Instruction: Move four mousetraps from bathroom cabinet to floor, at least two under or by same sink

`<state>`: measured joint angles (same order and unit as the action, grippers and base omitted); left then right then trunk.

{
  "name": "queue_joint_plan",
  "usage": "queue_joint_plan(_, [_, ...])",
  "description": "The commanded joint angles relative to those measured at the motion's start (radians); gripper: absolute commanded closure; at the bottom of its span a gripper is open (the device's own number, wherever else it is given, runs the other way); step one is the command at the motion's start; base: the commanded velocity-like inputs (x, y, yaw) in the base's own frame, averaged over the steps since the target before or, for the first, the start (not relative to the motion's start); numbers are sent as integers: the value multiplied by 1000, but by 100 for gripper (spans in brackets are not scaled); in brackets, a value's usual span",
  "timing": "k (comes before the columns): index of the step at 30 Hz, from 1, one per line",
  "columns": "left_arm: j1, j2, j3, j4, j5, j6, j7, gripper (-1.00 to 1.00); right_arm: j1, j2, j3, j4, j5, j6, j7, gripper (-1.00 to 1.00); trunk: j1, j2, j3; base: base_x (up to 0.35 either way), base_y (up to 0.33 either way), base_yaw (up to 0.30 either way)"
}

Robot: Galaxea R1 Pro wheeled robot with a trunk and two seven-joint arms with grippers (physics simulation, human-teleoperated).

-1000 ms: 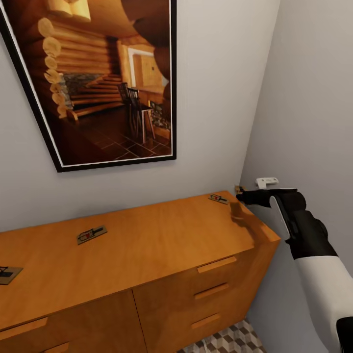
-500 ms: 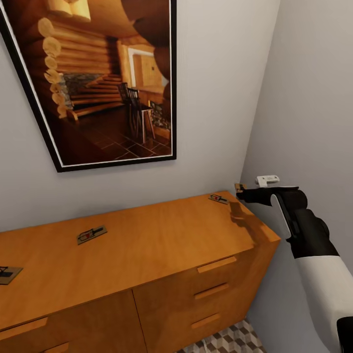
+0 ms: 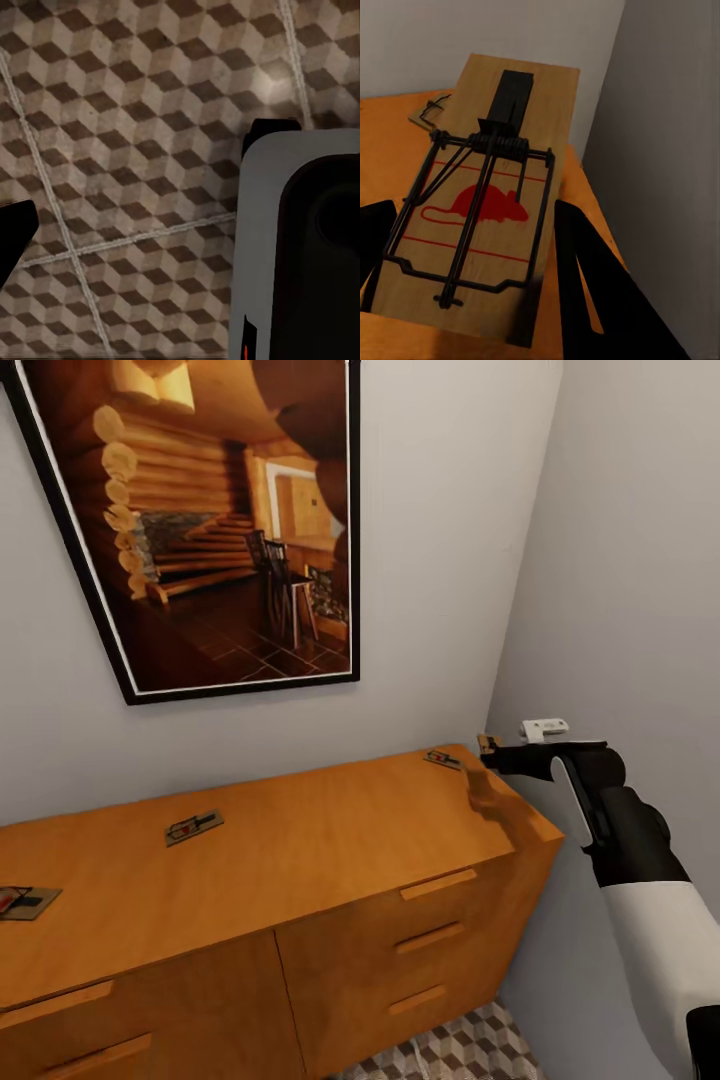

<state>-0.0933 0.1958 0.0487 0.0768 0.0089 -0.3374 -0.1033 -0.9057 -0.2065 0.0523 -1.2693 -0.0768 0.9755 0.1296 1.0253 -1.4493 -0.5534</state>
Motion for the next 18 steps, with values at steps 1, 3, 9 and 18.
queue_joint_plan(1, [-2, 1, 5, 4, 1, -6, -6, -100, -1, 0, 1, 1, -11, 4, -5, 100, 0, -1, -1, -194, 0, 0])
queue_joint_plan(3, [-2, 1, 5, 4, 1, -6, -6, -100, -1, 0, 2, 3, -11, 5, -5, 100, 0, -1, -1, -201, 0, 0])
queue_joint_plan(9, [-2, 1, 5, 4, 1, -6, -6, -100, -1, 2, 3, 6, -11, 3, -5, 100, 0, -1, -1, -207, 0, 0])
queue_joint_plan(18, [-2, 1, 5, 4, 1, -6, -6, -100, -1, 2, 5, 8, -11, 3, -7, 100, 0, -1, -1, -208, 0, 0])
